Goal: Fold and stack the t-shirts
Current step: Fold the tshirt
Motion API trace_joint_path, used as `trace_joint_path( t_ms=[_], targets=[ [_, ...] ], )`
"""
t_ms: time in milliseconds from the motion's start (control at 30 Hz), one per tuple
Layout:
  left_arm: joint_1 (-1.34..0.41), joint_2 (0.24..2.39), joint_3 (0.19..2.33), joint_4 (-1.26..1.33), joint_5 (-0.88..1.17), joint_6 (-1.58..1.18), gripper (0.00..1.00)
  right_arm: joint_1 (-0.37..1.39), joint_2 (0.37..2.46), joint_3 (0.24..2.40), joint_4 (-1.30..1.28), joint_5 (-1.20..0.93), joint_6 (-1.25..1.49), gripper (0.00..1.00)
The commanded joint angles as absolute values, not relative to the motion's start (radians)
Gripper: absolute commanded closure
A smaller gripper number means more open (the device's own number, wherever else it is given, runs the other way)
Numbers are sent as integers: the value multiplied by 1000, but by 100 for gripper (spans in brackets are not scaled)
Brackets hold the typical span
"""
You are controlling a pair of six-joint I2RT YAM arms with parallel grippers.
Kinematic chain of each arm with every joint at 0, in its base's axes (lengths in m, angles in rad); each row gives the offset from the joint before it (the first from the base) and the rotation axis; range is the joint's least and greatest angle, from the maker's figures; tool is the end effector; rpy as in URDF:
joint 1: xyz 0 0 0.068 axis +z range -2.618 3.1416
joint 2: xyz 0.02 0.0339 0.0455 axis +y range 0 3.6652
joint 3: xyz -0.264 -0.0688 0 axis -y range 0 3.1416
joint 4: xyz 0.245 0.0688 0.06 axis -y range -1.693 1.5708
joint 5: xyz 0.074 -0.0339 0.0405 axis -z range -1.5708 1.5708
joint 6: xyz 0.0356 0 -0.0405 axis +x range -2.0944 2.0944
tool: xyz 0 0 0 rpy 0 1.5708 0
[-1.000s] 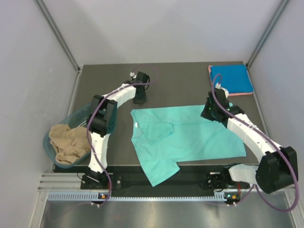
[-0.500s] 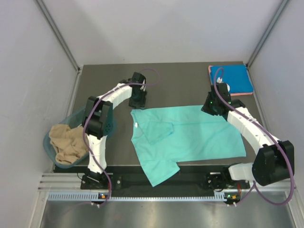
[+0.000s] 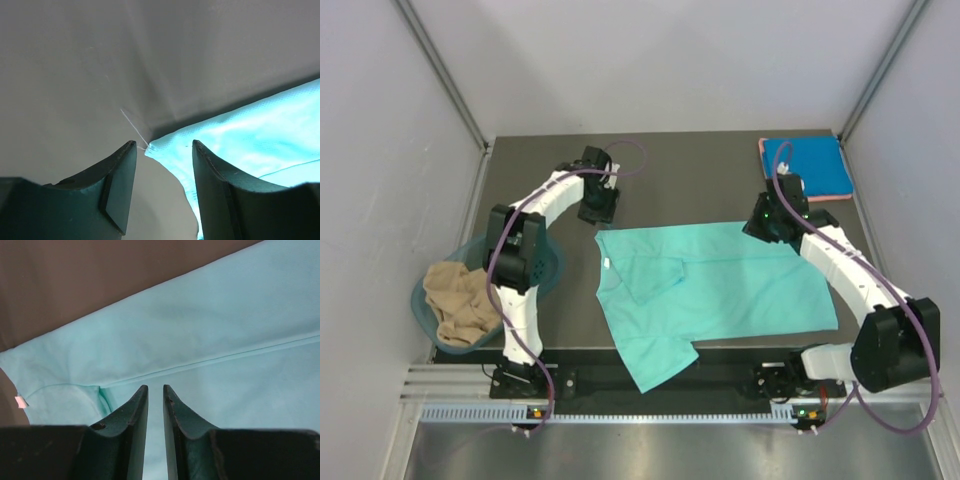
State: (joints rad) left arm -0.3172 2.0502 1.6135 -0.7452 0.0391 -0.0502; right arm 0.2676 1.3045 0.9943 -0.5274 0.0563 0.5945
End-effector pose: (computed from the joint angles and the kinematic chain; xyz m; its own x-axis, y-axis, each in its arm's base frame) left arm 0.4088 -0.1357 0.1971 -0.8944 0.2408 -0.3769 0.2812 0.9581 -0.0552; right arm 0.2662 0.0709 0.2691 -0.7212 0.3821 -0.5778 0.2127 0.9160 0.3402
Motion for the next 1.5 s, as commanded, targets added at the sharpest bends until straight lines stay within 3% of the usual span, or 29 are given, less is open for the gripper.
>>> trace_joint_path(
  t_ms=[0,367,867,1067,1267,1467],
  targets=[
    [-310,2035,1620,-765,77,-8,47,223,1319,1012,-517,64,621,81],
    [-305,2069,1615,-758,91,37,52,8,1609,1288,-765,196,808,75],
    [-307,2094,1586,-733,104,55,56,-150,1916,1492,-795,278,874,74],
    [-307,2100,1586,-730,100,63,67,-173,1989,1569,-807,302,888,74],
    [-307,2108,1600,-726,81,54,100,-183,2054,1640,-838,322,887,74],
    [-307,2109,1606,-729,75,51,100,-187,2094,1667,-842,319,888,74]
  ],
)
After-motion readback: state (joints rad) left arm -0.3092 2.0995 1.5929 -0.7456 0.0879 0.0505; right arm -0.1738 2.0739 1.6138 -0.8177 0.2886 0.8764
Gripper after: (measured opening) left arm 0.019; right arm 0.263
